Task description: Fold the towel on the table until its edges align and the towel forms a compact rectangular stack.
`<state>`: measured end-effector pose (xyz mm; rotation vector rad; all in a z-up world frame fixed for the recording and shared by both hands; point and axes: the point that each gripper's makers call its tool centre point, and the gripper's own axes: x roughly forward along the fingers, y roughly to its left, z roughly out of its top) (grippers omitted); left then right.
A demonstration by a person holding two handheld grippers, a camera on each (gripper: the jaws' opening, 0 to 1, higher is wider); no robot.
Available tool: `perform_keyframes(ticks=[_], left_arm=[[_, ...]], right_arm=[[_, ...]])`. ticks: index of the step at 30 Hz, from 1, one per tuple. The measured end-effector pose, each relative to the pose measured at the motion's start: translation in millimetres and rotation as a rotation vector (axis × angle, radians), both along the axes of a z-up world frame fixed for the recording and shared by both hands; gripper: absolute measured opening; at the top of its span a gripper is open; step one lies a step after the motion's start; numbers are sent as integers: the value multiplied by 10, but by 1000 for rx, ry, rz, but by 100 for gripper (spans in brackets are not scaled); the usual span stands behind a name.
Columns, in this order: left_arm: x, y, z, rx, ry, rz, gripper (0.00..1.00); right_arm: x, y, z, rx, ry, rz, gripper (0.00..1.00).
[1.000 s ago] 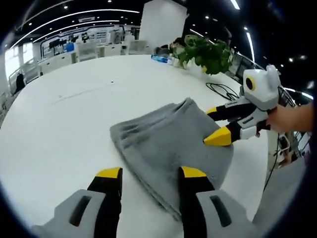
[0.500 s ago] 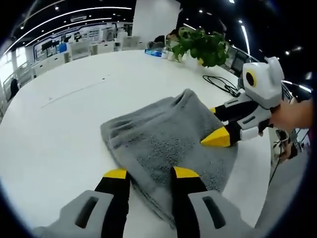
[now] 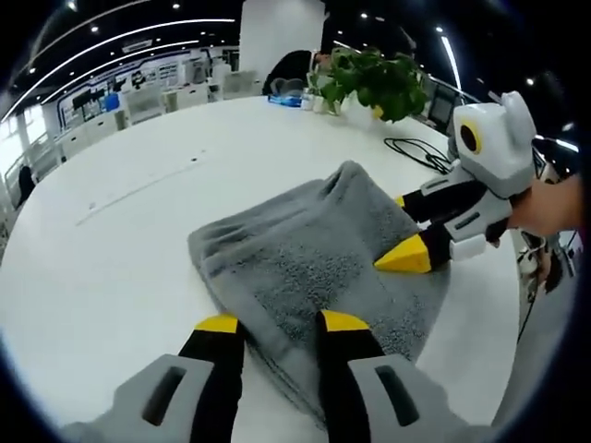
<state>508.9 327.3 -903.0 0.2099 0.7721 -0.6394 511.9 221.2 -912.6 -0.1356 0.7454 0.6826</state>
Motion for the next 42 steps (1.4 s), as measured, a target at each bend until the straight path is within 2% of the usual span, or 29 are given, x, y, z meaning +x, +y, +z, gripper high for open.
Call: perform_keyframes(ticks=[5, 10, 15, 19, 23, 27, 34, 42], left_arm=[[85, -18, 0, 22, -3, -11, 29], [86, -67, 0, 71, -8, -42, 25], [91, 17, 43, 41, 4, 24, 32], [85, 73, 128, 43, -24, 47, 38], [80, 94, 225, 33, -35, 64, 40], [103, 110, 352, 10, -59, 88, 41], [41, 186, 533, 28, -94, 86, 41], [-57, 247, 738, 42, -131, 81, 41]], right_arm=[[105, -12, -5, -6, 2, -7, 34], [93, -19, 0, -1, 2, -24, 34], [95, -69, 41, 20, 19, -62, 40], [76, -142, 145, 19, -2, -88, 49], [46, -154, 281, 20, -31, -85, 48], [49, -166, 406, 36, -55, -89, 51], [16, -186, 583, 39, -92, -75, 60], [-55, -220, 746, 51, -119, -61, 62]])
